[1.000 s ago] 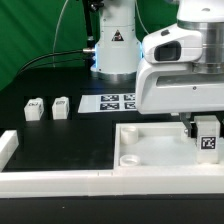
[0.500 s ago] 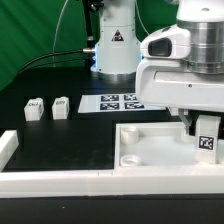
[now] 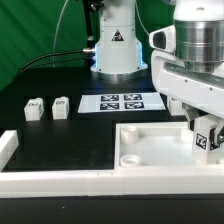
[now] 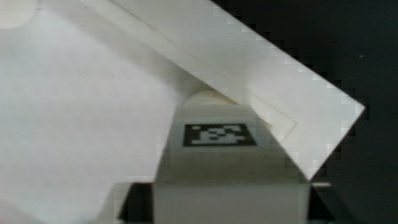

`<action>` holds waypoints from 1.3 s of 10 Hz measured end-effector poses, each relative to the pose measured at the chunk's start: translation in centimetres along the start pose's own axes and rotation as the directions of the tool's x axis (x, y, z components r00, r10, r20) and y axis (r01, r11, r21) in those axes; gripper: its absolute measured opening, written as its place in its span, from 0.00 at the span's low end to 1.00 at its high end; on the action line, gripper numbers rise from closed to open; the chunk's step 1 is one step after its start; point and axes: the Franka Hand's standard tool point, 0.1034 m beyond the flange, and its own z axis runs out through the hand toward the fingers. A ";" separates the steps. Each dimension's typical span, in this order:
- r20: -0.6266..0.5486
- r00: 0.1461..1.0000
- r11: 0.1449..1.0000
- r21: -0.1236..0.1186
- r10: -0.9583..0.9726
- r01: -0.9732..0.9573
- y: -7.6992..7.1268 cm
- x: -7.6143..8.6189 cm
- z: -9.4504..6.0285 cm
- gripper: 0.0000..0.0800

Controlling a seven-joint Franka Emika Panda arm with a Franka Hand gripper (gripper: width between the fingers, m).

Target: Assemble one leg

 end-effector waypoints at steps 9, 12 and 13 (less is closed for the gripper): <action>0.041 0.689 0.690 -0.013 0.723 -0.723 0.1 0.2 -0.1 0.43; 0.040 0.702 0.702 -0.014 0.712 -0.712 0.1 0.0 0.1 0.77; 0.040 0.703 0.704 -0.015 0.710 -0.710 0.1 0.0 0.1 0.77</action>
Offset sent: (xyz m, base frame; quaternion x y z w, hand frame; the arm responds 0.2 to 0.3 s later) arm -0.0044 -0.0007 -0.0015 0.0043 -0.0067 0.3351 0.9422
